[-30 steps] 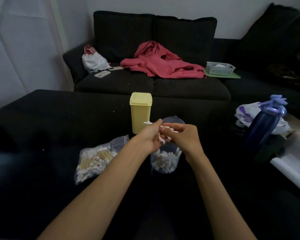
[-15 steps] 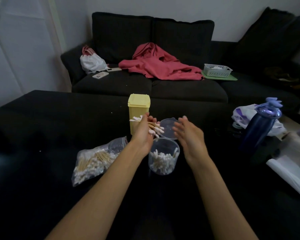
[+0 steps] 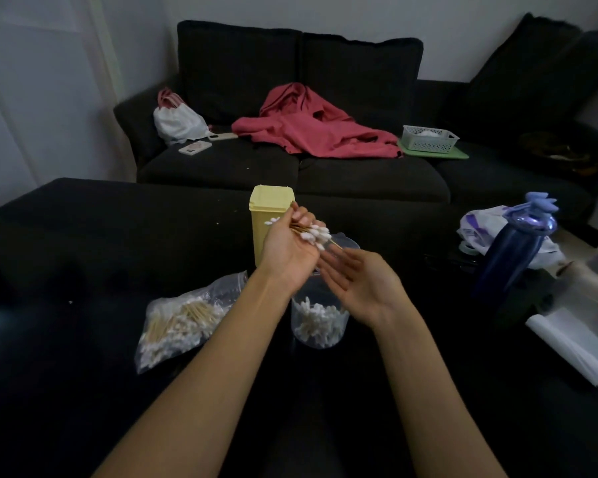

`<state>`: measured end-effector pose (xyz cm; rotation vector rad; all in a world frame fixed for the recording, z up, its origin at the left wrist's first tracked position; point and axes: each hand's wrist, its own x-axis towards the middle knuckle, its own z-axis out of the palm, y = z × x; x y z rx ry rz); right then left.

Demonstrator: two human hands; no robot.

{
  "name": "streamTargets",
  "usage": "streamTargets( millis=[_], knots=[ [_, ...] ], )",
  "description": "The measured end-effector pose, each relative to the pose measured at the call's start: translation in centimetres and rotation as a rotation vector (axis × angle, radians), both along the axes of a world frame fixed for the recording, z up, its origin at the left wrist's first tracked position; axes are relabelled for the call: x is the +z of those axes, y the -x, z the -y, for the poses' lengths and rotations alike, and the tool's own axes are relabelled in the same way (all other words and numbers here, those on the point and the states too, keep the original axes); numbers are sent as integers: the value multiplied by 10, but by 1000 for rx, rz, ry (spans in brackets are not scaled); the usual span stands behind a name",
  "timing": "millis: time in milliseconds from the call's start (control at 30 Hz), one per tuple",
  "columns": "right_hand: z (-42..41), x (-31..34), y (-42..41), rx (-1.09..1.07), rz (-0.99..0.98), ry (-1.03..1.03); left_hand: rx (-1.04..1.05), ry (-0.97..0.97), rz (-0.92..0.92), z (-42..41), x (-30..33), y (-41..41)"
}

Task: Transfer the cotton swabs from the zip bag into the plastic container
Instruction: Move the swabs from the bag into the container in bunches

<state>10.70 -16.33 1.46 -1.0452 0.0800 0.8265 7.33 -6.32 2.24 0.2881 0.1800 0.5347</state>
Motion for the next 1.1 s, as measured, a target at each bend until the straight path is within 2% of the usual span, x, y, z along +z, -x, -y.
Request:
streamTargets(
  millis=[100,267,367,433,500,633,733,867,933,1000,1100],
  knots=[
    [0,-2,-4,-48,190,142,22,-25,-34,-8,-3,1],
    [3,-2,-2,-98,181,9,126,-73,-111,-6,-4,0],
    [-6,-6,7,-208,350,159,211,-84,-169,0,-6,-3],
    [-12,-13,14,-280,492,249,203,-55,-174,2,-8,-5],
    [-15,-18,20,-319,570,244,187,7,-161,5,-8,-4],
    [-17,-20,19,-317,580,266,155,109,-117,9,-7,-1],
    [-18,-18,19,-314,418,160,141,4,-145,10,-5,-2],
    [-8,-9,5,-287,-149,-336,26,-294,-135,26,-3,-1],
    [-1,-12,-4,-298,-309,-479,-64,-488,-150,38,-5,3],
    [2,-15,-9,-296,-359,-563,-113,-653,-207,46,-8,6],
    [3,-15,-8,-268,-309,-599,-143,-791,-299,52,-5,10]
  ],
)
